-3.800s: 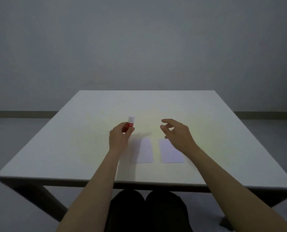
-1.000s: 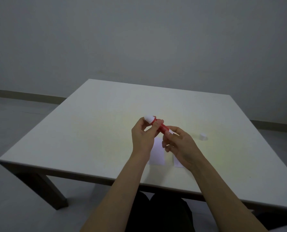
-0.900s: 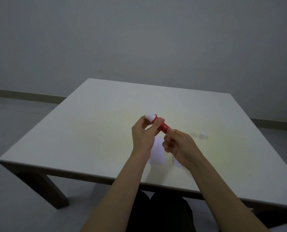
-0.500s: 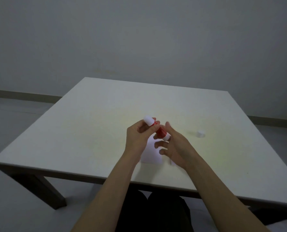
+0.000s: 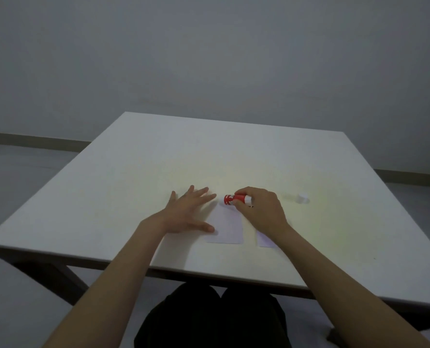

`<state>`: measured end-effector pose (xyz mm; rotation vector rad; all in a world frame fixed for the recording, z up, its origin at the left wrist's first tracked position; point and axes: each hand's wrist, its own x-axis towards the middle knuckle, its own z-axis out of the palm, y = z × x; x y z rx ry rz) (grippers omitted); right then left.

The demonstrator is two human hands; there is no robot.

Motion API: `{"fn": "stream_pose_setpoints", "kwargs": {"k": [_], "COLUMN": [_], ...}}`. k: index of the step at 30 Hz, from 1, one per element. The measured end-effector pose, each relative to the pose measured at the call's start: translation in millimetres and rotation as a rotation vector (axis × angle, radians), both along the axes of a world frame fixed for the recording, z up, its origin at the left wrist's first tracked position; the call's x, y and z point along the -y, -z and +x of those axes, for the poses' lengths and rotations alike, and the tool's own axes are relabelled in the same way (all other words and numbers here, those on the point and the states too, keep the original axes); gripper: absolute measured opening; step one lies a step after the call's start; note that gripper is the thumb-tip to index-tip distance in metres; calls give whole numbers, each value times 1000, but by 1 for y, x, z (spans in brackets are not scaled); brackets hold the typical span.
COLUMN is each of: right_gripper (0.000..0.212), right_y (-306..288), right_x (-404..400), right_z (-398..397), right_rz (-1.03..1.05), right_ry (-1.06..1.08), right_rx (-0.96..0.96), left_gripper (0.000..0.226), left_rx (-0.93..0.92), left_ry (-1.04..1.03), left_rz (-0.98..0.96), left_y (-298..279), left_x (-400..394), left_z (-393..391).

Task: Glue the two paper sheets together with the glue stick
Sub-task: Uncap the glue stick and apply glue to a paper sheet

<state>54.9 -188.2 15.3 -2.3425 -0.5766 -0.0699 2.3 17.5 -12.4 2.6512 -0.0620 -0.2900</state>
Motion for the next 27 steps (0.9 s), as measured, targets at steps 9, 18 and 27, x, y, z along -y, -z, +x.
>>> {"fn": "stream_pose_setpoints", "kwargs": {"k": [9, 18, 27], "right_gripper": [19, 22, 21], "right_y": [-4, -7, -9], "right_x": [4, 14, 23], "right_z": [-18, 5, 0], "right_rz": [-196, -134, -112], "right_ry": [-382, -169, -194], "right_rx": [203, 146, 73], "left_gripper": [95, 99, 100], "left_rx": [-25, -56, -72], "left_ry": [44, 36, 41], "left_rz": [123, 138, 156], "left_y": [14, 8, 7], "left_x": [-4, -1, -1], "left_z": [7, 6, 7]}}
